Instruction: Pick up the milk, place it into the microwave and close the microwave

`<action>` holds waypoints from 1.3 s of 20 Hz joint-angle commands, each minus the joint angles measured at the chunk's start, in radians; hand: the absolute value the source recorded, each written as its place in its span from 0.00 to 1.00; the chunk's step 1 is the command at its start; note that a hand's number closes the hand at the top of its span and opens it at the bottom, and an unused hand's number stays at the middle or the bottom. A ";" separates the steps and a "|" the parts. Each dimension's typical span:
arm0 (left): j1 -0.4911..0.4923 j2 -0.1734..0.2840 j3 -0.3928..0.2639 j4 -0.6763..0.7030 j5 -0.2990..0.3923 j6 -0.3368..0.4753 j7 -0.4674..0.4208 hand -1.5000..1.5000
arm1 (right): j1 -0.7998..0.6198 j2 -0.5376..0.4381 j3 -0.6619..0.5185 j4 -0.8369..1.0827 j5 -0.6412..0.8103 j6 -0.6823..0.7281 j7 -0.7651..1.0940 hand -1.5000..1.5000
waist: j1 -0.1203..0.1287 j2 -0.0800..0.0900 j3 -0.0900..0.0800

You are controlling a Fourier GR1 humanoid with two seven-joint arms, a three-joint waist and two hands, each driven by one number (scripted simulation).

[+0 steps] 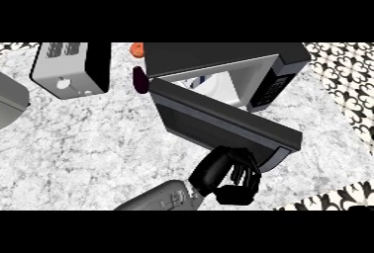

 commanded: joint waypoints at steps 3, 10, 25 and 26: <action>-0.145 -0.013 0.045 0.020 0.066 0.044 -0.006 1.00 | -0.047 -0.021 0.002 -0.034 -0.033 0.059 -0.014 0.00 | -0.055 0.012 0.004; -0.251 -0.013 0.078 0.088 0.131 0.068 0.005 1.00 | -0.096 -0.059 0.017 -0.077 -0.077 0.102 0.031 0.00 | -0.102 0.030 0.006; -0.424 -0.013 0.129 0.218 0.237 0.106 0.015 1.00 | -0.181 -0.105 0.073 -0.149 -0.171 0.205 0.126 0.00 | -0.176 0.060 0.013; -0.430 -0.012 0.135 0.220 0.252 0.113 0.021 1.00 | -0.196 -0.105 0.081 -0.164 -0.174 0.207 0.134 0.00 | -0.175 0.060 0.011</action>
